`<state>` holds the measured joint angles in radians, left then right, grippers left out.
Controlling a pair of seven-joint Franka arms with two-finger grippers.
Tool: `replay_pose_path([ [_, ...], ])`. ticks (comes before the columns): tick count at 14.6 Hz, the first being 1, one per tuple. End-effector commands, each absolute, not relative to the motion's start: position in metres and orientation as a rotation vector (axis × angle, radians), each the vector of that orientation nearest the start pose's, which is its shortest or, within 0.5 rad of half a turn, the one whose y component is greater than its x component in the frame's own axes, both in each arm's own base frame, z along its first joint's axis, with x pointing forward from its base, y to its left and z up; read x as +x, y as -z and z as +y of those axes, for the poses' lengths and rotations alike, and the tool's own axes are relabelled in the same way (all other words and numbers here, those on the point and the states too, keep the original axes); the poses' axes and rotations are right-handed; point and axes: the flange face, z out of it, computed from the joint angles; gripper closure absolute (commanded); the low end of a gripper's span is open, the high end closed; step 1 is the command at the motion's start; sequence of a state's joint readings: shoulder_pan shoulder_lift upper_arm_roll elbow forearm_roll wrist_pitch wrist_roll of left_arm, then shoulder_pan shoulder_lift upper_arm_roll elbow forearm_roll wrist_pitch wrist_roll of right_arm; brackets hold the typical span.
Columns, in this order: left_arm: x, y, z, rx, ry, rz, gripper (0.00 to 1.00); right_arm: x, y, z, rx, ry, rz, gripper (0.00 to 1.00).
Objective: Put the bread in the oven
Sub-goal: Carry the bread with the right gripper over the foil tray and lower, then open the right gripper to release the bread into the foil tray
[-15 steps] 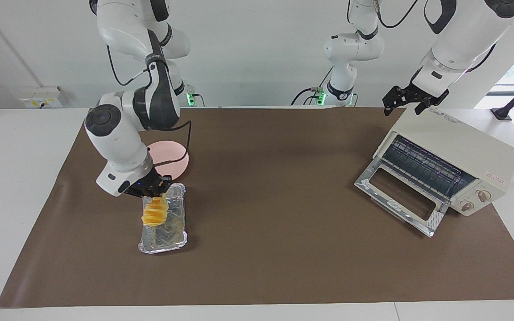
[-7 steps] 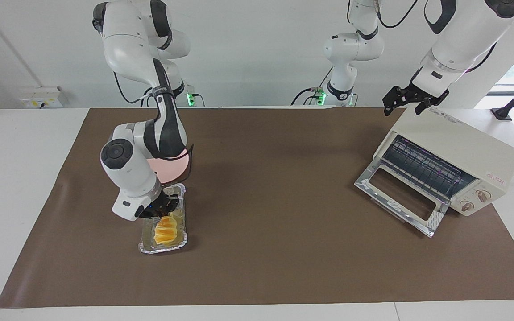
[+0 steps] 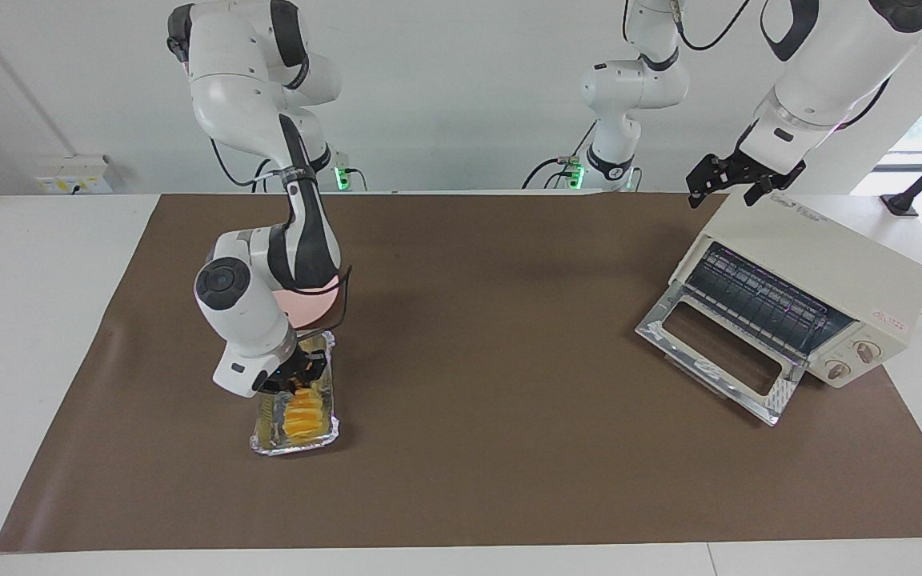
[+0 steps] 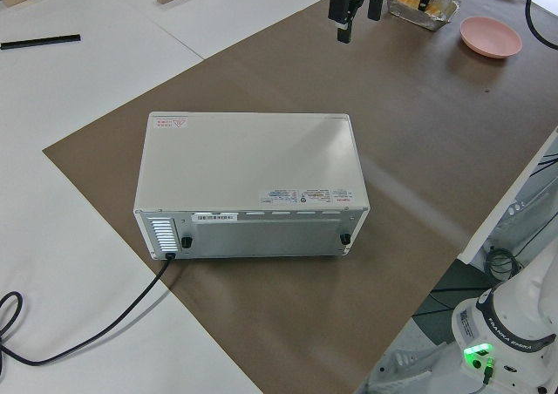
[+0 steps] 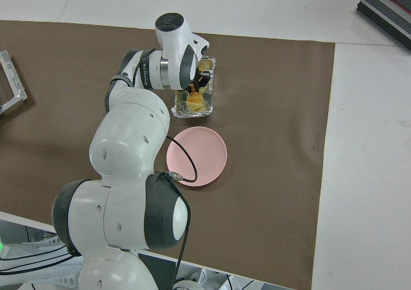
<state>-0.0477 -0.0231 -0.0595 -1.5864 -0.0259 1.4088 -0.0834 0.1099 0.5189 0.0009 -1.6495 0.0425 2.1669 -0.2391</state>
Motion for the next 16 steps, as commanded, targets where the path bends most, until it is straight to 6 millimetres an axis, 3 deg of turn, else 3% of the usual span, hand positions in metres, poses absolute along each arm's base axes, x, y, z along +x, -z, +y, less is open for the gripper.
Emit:
replay_pose_path([
  [1,0.518,-0.618,-0.058,-3.148,-0.221,0.037,0.0,0.673,-0.325,0.068,-3.044,-0.012,-0.509,0.0],
  [4,0.518,-0.618,-0.058,-3.148,-0.218,0.037,0.0,0.679,-0.346,0.064,-3.046,-0.031,-0.499,0.0],
  [8,0.518,-0.618,-0.058,-3.148,-0.221,0.037,0.0,0.692,-0.375,0.037,-3.066,0.028,-0.455,0.0],
  [14,0.518,-0.618,-0.058,-3.148,-0.221,0.037,0.0,0.693,-0.34,0.025,-3.118,0.111,-0.49,0.0],
  [16,0.518,-0.618,-0.058,-3.148,-0.221,0.037,0.0,0.694,-0.336,0.009,-3.143,0.13,-0.532,0.0],
])
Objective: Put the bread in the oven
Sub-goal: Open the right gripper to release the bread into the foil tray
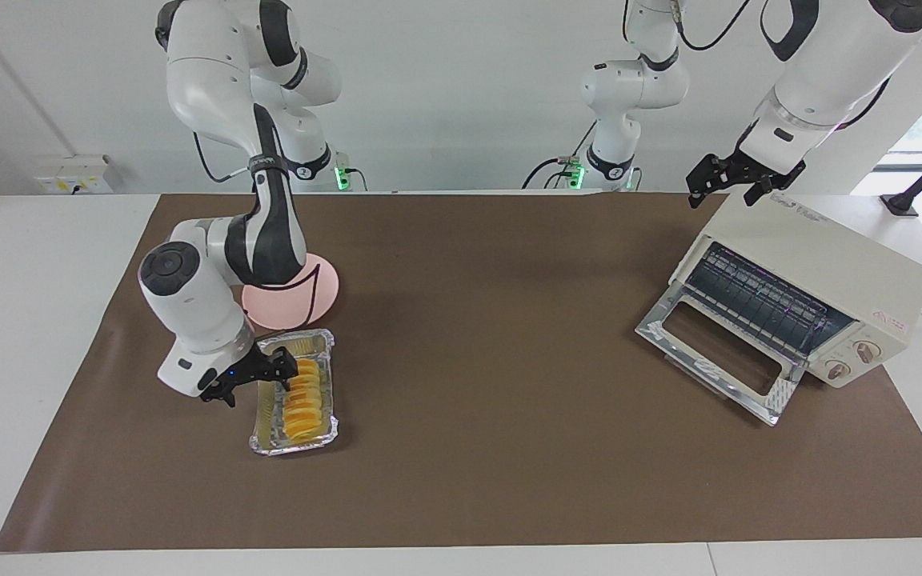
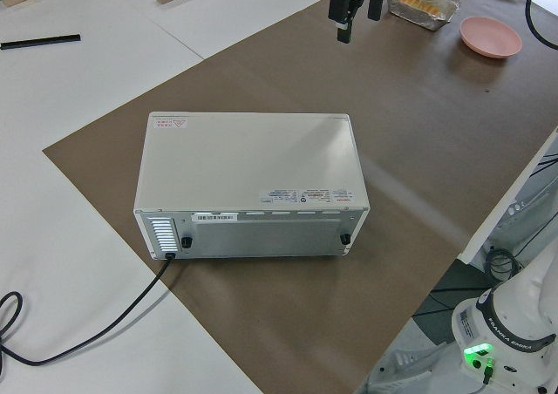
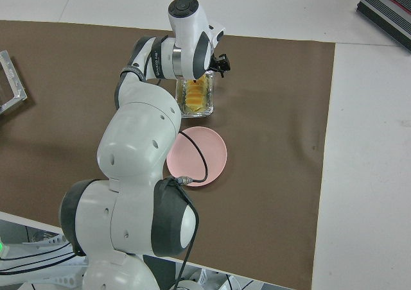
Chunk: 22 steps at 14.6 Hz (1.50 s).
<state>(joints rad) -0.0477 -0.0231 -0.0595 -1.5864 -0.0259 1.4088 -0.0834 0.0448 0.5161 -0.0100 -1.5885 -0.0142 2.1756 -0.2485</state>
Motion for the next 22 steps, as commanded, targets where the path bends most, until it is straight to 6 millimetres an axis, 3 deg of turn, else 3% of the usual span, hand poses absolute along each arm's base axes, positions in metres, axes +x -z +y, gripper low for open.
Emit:
replay_pose_path([
  [1,0.518,-0.618,-0.058,-3.148,-0.221,0.037,0.0,0.694,-0.332,0.006,-3.141,0.129,-0.542,0.0],
  [3,0.518,-0.618,-0.058,-3.148,-0.221,0.037,0.0,0.691,-0.32,0.007,-3.14,0.129,-0.549,0.05],
  [7,0.518,-0.618,-0.058,-3.148,-0.221,0.037,0.0,0.69,-0.318,0.01,-3.131,0.144,-0.524,0.36],
  [9,0.518,-0.618,-0.058,-3.148,-0.221,0.037,0.0,0.688,-0.316,0.01,-3.131,0.152,-0.523,0.82],
  [10,0.518,-0.618,-0.058,-3.148,-0.221,0.037,0.0,0.688,-0.315,0.01,-3.129,0.15,-0.515,1.0],
  [18,0.518,-0.618,-0.058,-3.148,-0.221,0.037,0.0,0.69,-0.319,0.012,-3.132,0.156,-0.459,1.0],
  [22,0.518,-0.618,-0.058,-3.148,-0.221,0.037,0.0,0.7,-0.353,0.023,-3.07,0.111,-0.388,1.0],
])
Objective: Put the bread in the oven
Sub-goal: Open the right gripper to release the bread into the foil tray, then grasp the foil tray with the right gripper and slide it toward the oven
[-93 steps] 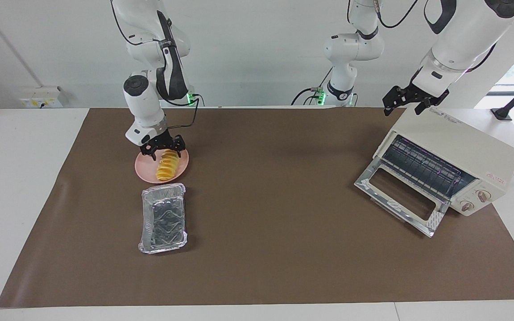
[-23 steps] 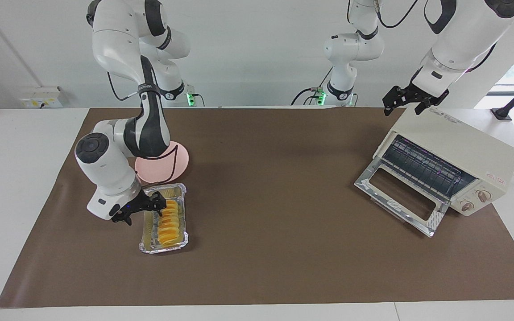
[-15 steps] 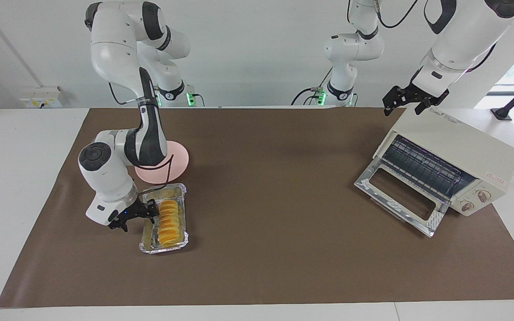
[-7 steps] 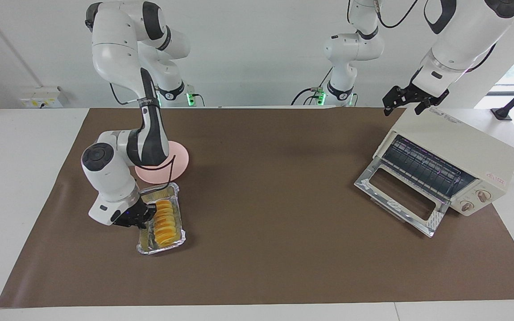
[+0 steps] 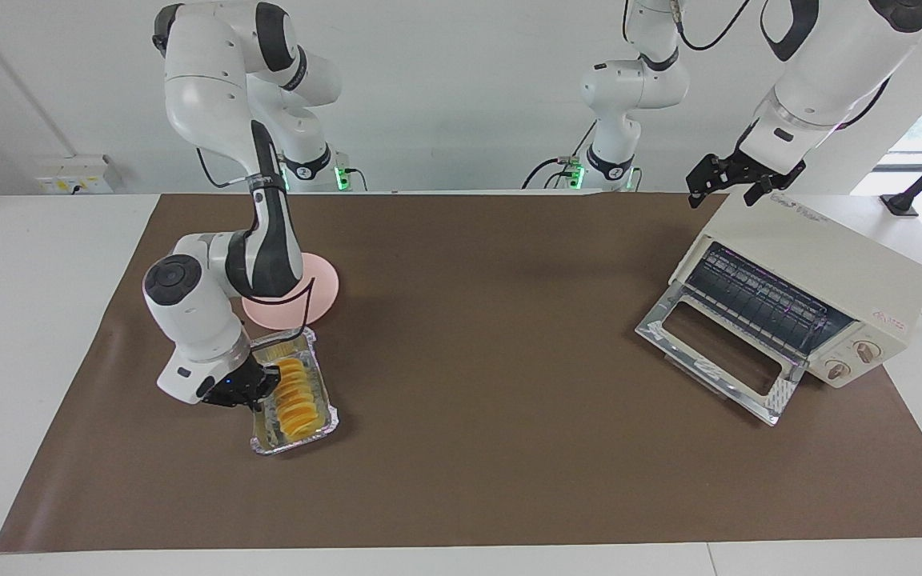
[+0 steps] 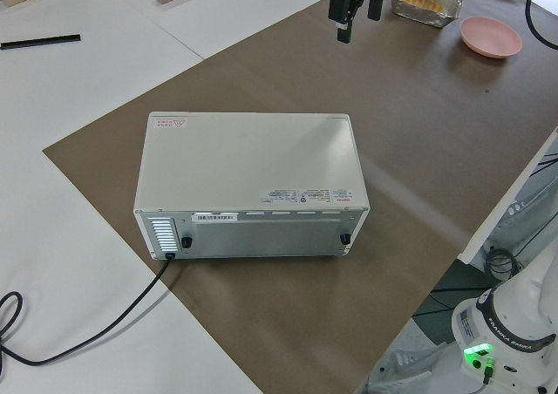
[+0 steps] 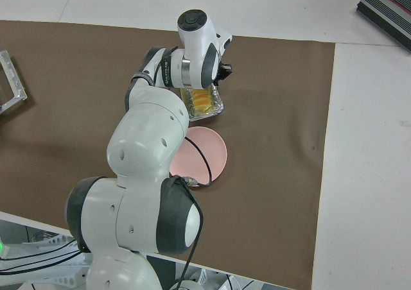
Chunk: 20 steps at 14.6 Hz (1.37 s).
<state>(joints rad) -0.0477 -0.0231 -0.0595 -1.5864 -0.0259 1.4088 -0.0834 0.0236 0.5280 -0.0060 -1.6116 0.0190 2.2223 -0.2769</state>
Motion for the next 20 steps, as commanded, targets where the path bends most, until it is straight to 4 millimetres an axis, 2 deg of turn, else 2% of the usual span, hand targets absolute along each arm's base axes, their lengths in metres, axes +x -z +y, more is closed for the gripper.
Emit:
replay_pose_path([
  [1,0.518,-0.618,-0.058,-3.148,-0.221,0.037,0.0,0.701,-0.364,0.029,-3.06,0.099,-0.359,1.0],
  [2,0.518,-0.618,-0.058,-3.148,-0.221,0.037,0.0,0.702,-0.374,0.034,-3.056,0.086,-0.315,1.0],
  [3,0.518,-0.618,-0.058,-3.148,-0.221,0.037,0.0,0.703,-0.384,0.048,-3.053,0.074,-0.29,1.0],
  [6,0.518,-0.618,-0.058,-3.148,-0.221,0.037,0.0,0.696,-0.413,0.12,-3.056,0.015,-0.181,1.0],
  [7,0.518,-0.618,-0.058,-3.148,-0.221,0.037,0.0,0.693,-0.421,0.138,-3.057,0.0,-0.141,1.0],
  [8,0.518,-0.618,-0.058,-3.148,-0.221,0.037,0.0,0.689,-0.427,0.166,-3.059,0.001,-0.099,1.0],
  [11,0.518,-0.618,-0.058,-3.148,-0.221,0.037,0.0,0.669,-0.43,0.241,-3.0,-0.008,0.0,1.0],
  [12,0.518,-0.618,-0.058,-3.148,-0.221,0.037,0.0,0.664,-0.431,0.258,-2.991,0.001,0.005,1.0],
  [14,0.518,-0.618,-0.058,-3.148,-0.221,0.037,0.0,0.655,-0.425,0.281,-2.986,0.001,0.029,1.0],
  [18,0.518,-0.618,-0.059,-3.148,-0.221,0.039,0.0,0.633,-0.39,0.341,-2.977,0.011,0.096,1.0],
  [19,0.518,-0.618,-0.058,-3.148,-0.221,0.037,0.0,0.628,-0.379,0.349,-2.971,0.022,0.132,1.0],
  [20,0.518,-0.618,-0.058,-3.148,-0.221,0.037,0.0,0.625,-0.364,0.349,-2.972,0.023,0.147,1.0],
])
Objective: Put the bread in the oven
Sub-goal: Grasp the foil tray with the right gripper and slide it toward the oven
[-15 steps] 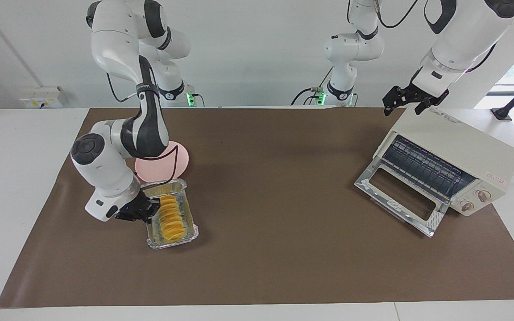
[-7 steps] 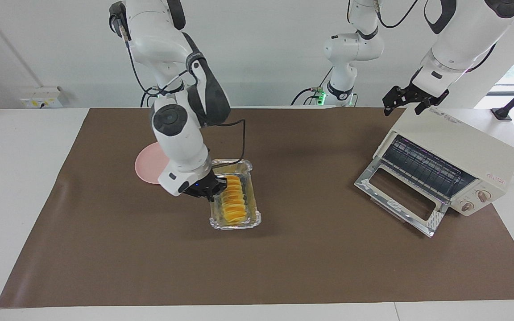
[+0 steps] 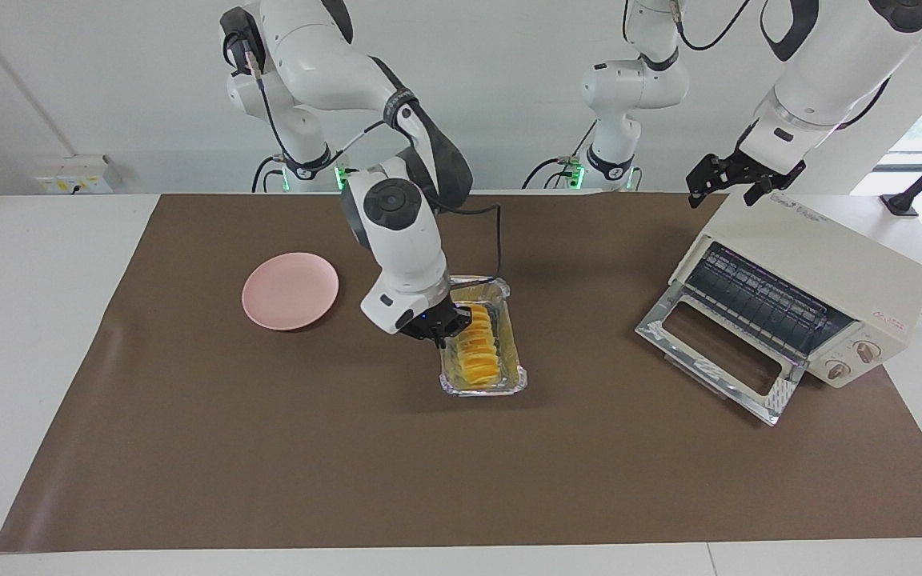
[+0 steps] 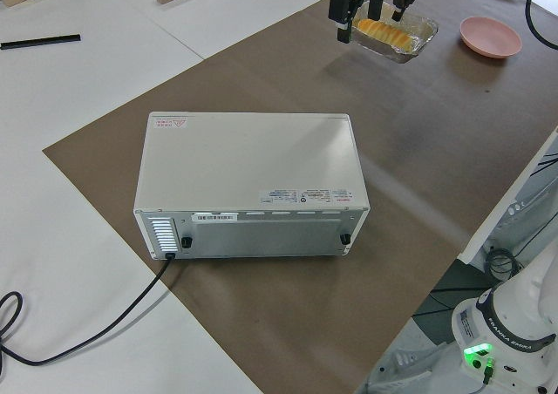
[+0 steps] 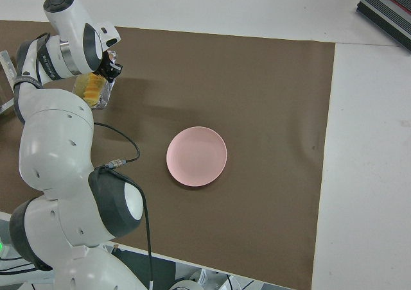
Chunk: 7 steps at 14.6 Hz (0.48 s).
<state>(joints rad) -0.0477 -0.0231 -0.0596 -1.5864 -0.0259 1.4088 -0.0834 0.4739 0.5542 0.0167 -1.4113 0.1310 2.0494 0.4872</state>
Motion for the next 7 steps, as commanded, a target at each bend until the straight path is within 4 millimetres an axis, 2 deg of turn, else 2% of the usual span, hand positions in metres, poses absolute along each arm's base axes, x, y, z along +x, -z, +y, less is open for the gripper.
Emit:
replay_pose_path([
  [1,0.518,-0.618,-0.058,-3.148,-0.221,0.037,0.0,0.62,-0.358,0.349,-2.973,0.025,0.147,1.0],
  [5,0.518,-0.618,-0.058,-3.148,-0.221,0.037,0.0,0.602,-0.334,0.351,-2.935,0.044,0.173,1.0],
  [7,0.518,-0.618,-0.058,-3.148,-0.221,0.037,0.0,0.6,-0.333,0.352,-2.935,0.041,0.169,1.0],
])
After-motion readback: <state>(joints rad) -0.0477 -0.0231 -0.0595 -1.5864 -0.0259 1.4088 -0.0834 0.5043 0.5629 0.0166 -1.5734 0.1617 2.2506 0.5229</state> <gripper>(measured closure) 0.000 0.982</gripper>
